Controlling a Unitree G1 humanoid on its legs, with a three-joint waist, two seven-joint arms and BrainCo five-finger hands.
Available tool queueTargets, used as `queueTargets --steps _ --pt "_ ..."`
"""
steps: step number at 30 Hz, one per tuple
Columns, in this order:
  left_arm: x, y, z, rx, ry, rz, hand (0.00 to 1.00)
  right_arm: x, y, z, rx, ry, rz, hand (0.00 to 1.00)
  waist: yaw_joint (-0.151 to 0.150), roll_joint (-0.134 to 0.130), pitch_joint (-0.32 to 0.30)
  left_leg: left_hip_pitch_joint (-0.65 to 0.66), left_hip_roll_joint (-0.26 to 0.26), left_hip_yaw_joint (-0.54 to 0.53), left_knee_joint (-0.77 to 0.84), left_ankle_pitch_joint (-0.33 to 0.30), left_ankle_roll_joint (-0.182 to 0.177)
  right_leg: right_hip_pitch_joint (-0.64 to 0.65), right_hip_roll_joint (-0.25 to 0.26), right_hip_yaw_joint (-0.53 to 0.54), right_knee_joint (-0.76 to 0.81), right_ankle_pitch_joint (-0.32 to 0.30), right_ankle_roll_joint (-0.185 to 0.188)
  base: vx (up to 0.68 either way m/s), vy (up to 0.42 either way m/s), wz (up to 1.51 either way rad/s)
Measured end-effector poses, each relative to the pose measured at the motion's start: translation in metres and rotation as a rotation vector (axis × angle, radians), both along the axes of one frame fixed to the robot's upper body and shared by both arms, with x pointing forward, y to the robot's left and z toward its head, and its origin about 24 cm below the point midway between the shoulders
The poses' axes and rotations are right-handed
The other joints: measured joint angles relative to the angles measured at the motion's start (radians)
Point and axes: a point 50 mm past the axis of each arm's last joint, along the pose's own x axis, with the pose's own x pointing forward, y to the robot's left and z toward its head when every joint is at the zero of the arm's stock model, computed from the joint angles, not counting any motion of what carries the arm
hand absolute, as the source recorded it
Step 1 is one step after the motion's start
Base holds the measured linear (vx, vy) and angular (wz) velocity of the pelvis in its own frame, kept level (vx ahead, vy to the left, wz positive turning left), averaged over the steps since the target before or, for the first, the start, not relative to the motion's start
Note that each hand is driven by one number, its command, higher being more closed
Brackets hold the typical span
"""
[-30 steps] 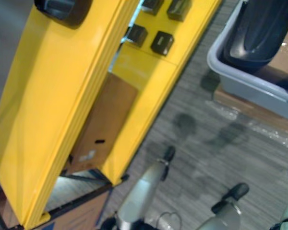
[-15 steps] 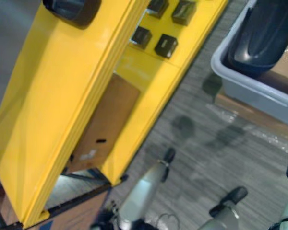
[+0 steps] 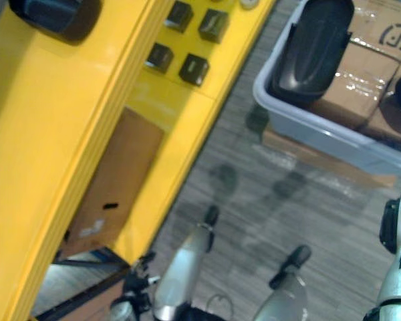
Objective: Walk over and take plastic housings, then place them on the shelf
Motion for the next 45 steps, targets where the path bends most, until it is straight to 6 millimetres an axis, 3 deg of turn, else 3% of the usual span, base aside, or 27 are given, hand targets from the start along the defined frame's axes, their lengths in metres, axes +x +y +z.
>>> queueTargets --steps 2,4,6,9,20,26,34,41,42,45 --pt "0.001 0.007 0.006 0.013 -0.019 0.035 0.00 0.004 0.004 0.001 -0.030 -0.006 0.017 1.00 -0.005 -0.005 0.003 -0.002 0.000 -0.002 0.000 0.001 0.000 -0.001 0.001 -0.001 0.000 0.000 0.000 -0.01 -0.004 0.03" --pt "0.031 0.015 0.046 -0.021 -0.246 0.106 0.00 0.005 0.006 -0.003 -0.051 0.008 0.019 1.00 -0.004 -0.005 0.003 -0.002 0.003 -0.011 -0.002 0.006 -0.004 0.004 0.003 -0.006 0.001 0.001 -0.001 -0.03 -0.019 0.09" --pt "0.079 0.008 0.110 -0.048 -0.595 0.081 0.00 0.013 0.016 -0.002 -0.071 -0.001 0.052 1.00 -0.007 -0.005 0.003 -0.002 0.004 -0.012 -0.004 0.012 -0.005 0.006 0.004 -0.006 -0.001 0.006 -0.004 -0.06 -0.011 0.02" --pt "0.098 -0.001 0.141 -0.045 -0.750 0.037 0.00 0.020 0.025 0.004 -0.117 -0.013 0.096 1.00 -0.023 -0.009 0.003 -0.002 0.008 -0.004 -0.020 0.024 -0.003 0.006 0.010 -0.005 -0.029 0.026 -0.007 -0.06 -0.001 -0.06" --pt "0.098 -0.015 0.139 -0.066 -0.727 0.007 0.00 0.033 0.043 -0.001 -0.166 -0.026 0.128 1.00 -0.035 -0.031 -0.001 -0.009 0.051 -0.012 -0.078 0.060 -0.027 -0.006 0.064 -0.012 -0.082 0.056 -0.030 -0.01 -0.032 -0.04" --pt "0.099 -0.019 0.139 -0.070 -0.723 -0.006 0.00 0.035 0.045 0.000 -0.170 -0.020 0.154 1.00 -0.034 -0.037 -0.004 -0.023 0.052 -0.017 -0.106 0.085 -0.031 -0.028 0.066 -0.021 -0.083 0.061 -0.036 -0.04 -0.010 0.03" --pt "0.100 -0.028 0.113 -0.053 -0.581 -0.051 0.00 0.032 0.037 -0.018 -0.072 0.085 0.169 1.00 -0.025 -0.039 -0.006 -0.059 0.048 -0.017 -0.112 0.102 -0.029 -0.073 0.061 -0.018 -0.074 0.067 -0.038 -0.02 0.001 0.00" --pt "0.093 -0.037 0.090 -0.065 -0.467 -0.065 0.00 0.015 0.017 -0.030 -0.028 0.145 0.078 1.00 -0.006 0.007 -0.036 -0.106 0.026 -0.020 -0.138 0.127 -0.023 -0.133 0.037 -0.024 -0.061 0.068 -0.036 -0.02 0.005 0.05" --pt "0.092 -0.039 0.087 -0.087 -0.450 -0.053 0.00 0.011 0.013 -0.031 -0.027 0.151 0.057 0.00 -0.001 0.019 -0.044 -0.113 0.020 -0.020 -0.138 0.127 -0.022 -0.141 0.031 -0.023 -0.059 0.069 -0.035 -0.01 0.018 0.04" --pt "0.089 -0.041 0.080 -0.098 -0.420 -0.069 0.00 -0.001 -0.001 -0.026 -0.018 0.125 0.001 0.00 0.018 0.047 -0.061 -0.125 0.013 -0.022 -0.137 0.128 -0.022 -0.152 0.024 -0.024 -0.058 0.070 -0.033 0.00 0.025 0.04"
